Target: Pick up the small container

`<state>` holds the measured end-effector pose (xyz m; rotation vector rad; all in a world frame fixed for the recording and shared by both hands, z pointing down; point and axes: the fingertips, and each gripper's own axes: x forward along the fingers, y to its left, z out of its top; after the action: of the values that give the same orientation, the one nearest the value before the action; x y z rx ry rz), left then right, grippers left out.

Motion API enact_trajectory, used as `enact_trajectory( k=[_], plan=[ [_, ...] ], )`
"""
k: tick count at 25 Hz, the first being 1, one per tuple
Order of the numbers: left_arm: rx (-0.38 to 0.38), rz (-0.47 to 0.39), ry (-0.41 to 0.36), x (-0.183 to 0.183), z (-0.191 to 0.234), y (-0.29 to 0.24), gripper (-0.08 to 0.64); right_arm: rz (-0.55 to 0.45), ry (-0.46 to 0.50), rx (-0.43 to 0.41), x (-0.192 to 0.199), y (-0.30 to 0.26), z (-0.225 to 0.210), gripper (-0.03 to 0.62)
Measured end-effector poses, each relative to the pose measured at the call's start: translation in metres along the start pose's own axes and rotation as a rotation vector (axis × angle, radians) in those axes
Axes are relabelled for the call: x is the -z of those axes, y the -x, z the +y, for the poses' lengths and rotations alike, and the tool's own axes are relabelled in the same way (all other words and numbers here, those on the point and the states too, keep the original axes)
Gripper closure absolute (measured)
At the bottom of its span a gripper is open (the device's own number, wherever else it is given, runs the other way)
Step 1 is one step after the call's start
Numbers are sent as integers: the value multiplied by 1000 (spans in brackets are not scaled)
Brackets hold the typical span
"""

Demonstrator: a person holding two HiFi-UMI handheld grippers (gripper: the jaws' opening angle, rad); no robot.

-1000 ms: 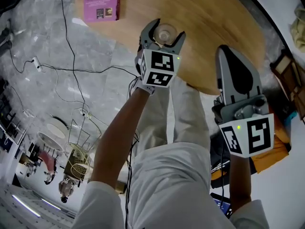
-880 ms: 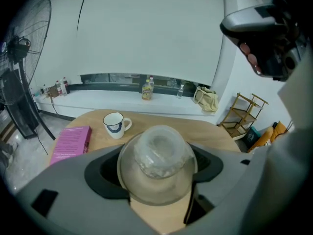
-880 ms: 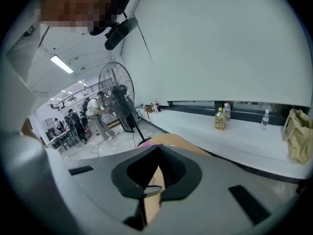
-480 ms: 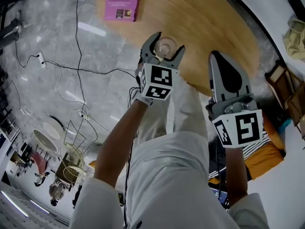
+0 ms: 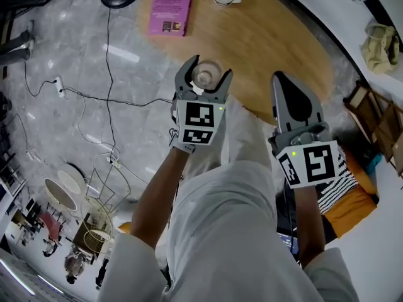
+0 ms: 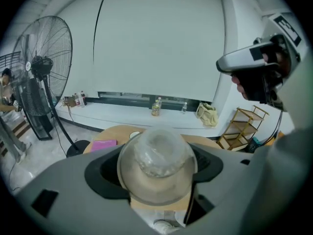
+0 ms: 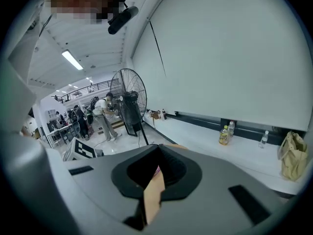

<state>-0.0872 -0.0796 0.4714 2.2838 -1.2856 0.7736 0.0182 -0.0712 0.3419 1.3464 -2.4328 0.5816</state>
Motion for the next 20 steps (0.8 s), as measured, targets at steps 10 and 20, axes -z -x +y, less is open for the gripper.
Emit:
enact_trajectory(
  k=[10, 20],
  plan=[
    [-26, -93, 10, -37, -2, 72, 219, -16, 25, 6, -23, 29, 28, 584],
    [-22, -154, -12, -64, -10, 137, 219, -39, 84, 24, -41, 60, 44, 584]
  ],
)
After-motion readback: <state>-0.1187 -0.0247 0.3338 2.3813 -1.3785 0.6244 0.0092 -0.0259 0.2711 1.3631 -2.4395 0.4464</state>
